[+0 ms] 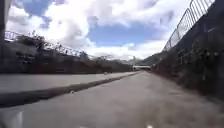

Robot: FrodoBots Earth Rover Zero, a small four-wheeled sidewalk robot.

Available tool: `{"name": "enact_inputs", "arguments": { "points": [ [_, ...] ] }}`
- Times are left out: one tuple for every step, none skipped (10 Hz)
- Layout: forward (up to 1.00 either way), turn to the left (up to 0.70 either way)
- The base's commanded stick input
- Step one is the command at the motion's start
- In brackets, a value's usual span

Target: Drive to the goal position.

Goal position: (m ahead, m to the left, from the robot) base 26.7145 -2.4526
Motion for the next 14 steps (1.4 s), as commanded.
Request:
{"name": "enact_inputs", "arguments": {
  "points": [
    [1.00,-0.27],
    [0.00,-0.45],
    [0.00,-0.45],
    [0.00,-0.45],
    [0.00,-0.45],
    [0.00,-0.45],
    [0.00,-0.45],
    [0.00,-0.45],
    [0.00,-0.45],
    [0.00,-0.45],
    [0.00,-0.45],
    [0.00,-0.45],
    [0.00,-0.45],
    [0.00,-0.45]
  ]
}}
